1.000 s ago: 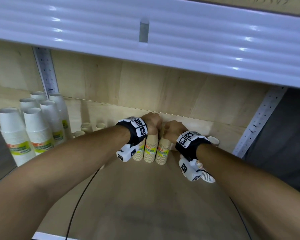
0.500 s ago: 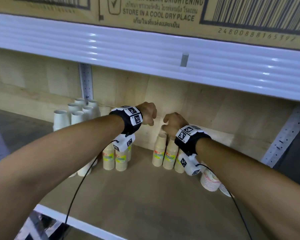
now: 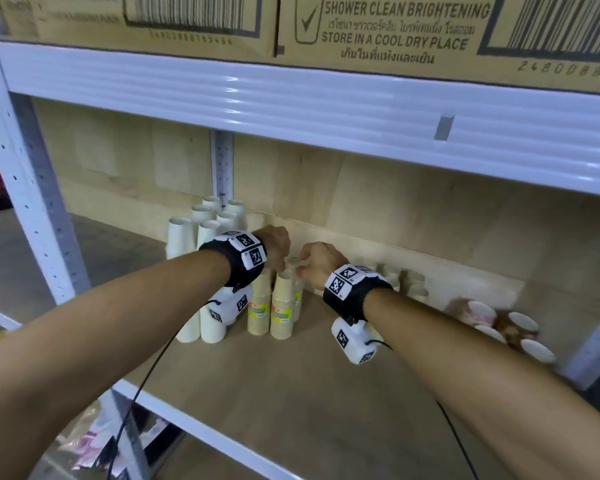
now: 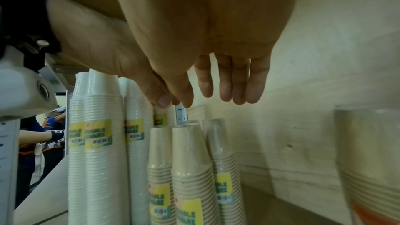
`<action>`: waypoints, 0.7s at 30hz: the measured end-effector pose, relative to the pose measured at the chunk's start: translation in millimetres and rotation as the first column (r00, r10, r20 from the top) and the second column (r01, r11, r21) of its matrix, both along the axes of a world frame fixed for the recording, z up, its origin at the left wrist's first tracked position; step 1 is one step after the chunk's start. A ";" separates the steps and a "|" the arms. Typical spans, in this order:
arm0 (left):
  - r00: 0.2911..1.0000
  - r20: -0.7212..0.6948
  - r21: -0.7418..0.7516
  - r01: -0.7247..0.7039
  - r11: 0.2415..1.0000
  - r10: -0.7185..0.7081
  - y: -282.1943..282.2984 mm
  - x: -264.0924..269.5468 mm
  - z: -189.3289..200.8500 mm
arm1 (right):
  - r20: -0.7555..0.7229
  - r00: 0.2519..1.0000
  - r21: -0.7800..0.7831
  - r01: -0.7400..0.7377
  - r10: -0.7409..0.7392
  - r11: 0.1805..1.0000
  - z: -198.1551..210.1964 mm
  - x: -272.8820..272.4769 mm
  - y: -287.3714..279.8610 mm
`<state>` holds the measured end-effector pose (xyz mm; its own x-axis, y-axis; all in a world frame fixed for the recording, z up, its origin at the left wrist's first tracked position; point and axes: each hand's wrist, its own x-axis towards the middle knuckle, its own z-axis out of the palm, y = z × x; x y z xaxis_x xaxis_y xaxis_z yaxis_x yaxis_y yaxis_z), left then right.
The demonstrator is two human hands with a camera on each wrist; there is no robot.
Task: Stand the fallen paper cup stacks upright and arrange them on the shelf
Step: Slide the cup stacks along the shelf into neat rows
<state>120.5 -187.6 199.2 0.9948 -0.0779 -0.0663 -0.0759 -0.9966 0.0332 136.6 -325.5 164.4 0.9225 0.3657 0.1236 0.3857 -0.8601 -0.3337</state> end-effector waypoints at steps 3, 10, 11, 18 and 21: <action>0.999 -0.020 0.025 -0.026 0.999 0.026 5.7 -1.9 -8.7 | -0.036 0.999 0.016 -0.021 0.022 1.000 -5.8 -1.4 11.5; 0.998 -0.008 0.052 -0.068 0.996 0.068 13.1 -2.6 -27.6 | -0.066 0.997 0.011 -0.039 0.040 0.999 -13.6 -3.3 30.4; 0.997 0.013 0.009 -0.070 0.998 0.070 15.8 -2.7 -31.3 | -0.081 0.996 0.019 -0.040 0.041 0.999 -14.6 -3.8 33.1; 0.994 0.048 -0.161 -0.085 0.983 0.094 16.4 -6.8 -38.8 | -0.085 0.996 0.056 -0.029 0.034 0.998 -23.5 -3.1 42.2; 0.994 0.071 -0.169 -0.070 0.983 0.083 21.4 -7.6 -41.1 | -0.092 0.995 0.043 -0.025 0.029 0.999 -23.7 -3.9 42.4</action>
<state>112.9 -166.2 158.0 0.9998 -0.0047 0.0189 -0.0083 -0.9807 0.1955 132.7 -283.2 140.7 0.9204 0.3873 0.0538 0.3746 -0.8341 -0.4049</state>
